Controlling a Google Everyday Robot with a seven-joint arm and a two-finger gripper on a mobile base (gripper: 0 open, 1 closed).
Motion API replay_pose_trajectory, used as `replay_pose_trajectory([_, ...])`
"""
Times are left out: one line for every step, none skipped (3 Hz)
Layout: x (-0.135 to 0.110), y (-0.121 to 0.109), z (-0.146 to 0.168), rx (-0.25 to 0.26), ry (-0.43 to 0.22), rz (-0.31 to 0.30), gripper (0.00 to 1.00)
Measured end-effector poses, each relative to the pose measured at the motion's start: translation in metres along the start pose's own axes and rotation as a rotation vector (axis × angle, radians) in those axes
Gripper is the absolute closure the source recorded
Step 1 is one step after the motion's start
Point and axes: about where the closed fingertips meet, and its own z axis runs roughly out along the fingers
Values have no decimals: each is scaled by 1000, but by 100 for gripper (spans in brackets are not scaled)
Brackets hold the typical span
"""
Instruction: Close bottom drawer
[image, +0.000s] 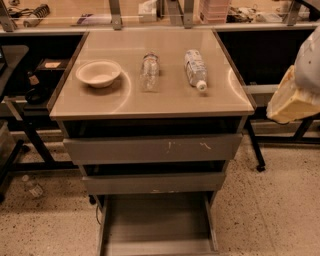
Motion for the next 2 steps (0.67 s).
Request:
replay_pose_trajectory([15,42,32,-31,-15,67,100])
replay_pose_trajectory([38,87,83,-102,-23,137,100])
